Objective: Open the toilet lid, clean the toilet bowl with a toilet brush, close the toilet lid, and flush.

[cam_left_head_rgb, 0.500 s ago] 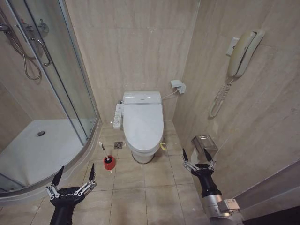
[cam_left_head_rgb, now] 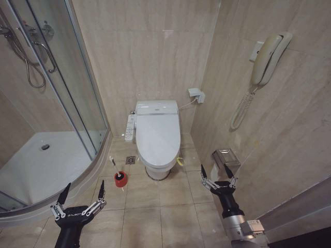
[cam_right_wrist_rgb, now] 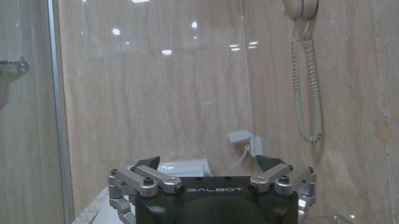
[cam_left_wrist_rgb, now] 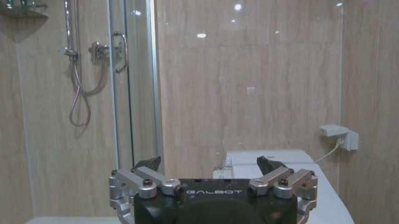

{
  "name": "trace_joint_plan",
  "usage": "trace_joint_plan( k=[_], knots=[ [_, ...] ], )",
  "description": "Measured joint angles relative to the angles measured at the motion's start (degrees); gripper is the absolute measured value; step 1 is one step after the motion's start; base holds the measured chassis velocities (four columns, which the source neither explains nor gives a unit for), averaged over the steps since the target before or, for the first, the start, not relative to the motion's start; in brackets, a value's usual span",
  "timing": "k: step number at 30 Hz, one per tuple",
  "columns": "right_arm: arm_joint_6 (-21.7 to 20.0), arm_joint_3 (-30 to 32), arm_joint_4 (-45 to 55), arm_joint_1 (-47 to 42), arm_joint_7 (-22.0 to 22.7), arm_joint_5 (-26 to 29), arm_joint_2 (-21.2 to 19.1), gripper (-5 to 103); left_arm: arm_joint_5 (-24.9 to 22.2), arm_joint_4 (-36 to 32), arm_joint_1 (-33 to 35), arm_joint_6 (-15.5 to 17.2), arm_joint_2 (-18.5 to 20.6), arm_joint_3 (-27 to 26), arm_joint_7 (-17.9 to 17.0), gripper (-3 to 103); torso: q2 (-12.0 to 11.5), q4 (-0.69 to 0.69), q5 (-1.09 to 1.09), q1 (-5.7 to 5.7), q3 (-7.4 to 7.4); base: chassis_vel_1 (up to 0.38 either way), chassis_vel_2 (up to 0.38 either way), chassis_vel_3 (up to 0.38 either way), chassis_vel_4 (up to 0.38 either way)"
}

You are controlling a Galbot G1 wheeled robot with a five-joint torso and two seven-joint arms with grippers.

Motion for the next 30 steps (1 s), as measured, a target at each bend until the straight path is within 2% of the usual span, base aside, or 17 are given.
trace_joint_plan(
  k=[9, 22, 30],
  knots=[
    [0.6, 0.0, -0.4, 0.4, -0.2, 1.6, -0.2, 100, 0.0, 0.0, 0.0, 0.0, 0.0, 0.0, 0.0, 100, 0.0, 0.00, 0.01, -0.02, -0.01, -0.025, 0.018, 0.025, -0.019],
    [1.2, 0.4, -1.0, 1.3, -0.3, 1.9, -0.2, 100, 0.0, 0.0, 0.0, 0.0, 0.0, 0.0, 0.0, 100, 0.0, 0.00, 0.00, 0.06, 0.03, -0.178, 0.172, 0.175, -0.172],
    [1.6, 0.8, -1.5, 1.7, -0.4, 1.7, -0.4, 100, 0.0, 0.0, 0.0, 0.0, 0.0, 0.0, 0.0, 100, 0.0, 0.00, 0.00, -0.04, -0.01, -0.018, 0.026, 0.011, -0.006]
  ],
)
